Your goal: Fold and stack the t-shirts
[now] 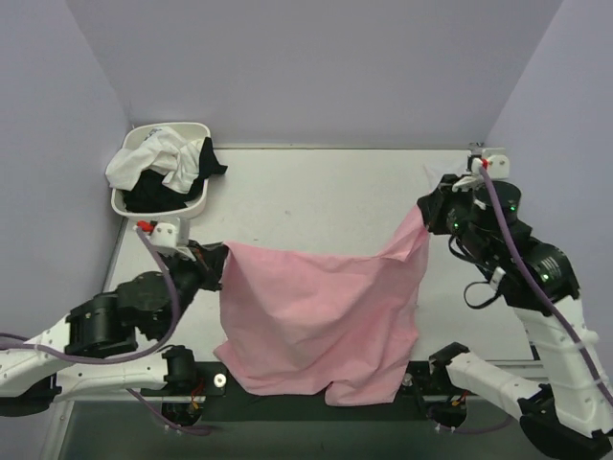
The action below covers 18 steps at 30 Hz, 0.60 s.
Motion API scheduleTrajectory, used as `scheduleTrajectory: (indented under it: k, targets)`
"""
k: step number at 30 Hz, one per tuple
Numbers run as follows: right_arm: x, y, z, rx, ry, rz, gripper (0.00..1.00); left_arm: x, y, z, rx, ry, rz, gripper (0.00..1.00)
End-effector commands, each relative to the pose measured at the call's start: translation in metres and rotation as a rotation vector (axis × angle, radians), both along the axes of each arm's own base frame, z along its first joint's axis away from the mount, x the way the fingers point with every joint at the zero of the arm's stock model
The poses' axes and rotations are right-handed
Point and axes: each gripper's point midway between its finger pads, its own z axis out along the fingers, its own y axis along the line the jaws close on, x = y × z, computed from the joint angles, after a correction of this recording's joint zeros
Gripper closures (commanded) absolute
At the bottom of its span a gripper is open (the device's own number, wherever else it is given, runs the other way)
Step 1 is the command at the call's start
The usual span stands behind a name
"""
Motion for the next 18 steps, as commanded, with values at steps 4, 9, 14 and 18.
scheduleTrajectory:
  k: [4, 9, 14, 18]
  targets:
    - [0.074, -0.020, -0.080, 0.052, 0.161, -0.193, 1.00, 0.050, -0.002, -0.059, -0.092, 0.090, 0.246, 1.00]
    - [0.106, -0.019, -0.126, 0.049, 0.267, -0.220, 1.00, 0.098, -0.011, -0.099, -0.095, 0.210, 0.232, 1.00]
    - [0.136, -0.022, -0.154, 0.053, 0.348, -0.249, 1.00, 0.160, -0.002, -0.139, -0.055, 0.317, 0.283, 1.00]
    - [0.164, -0.027, -0.162, 0.062, 0.375, -0.287, 1.00, 0.214, 0.010, -0.166, -0.047, 0.382, 0.325, 1.00]
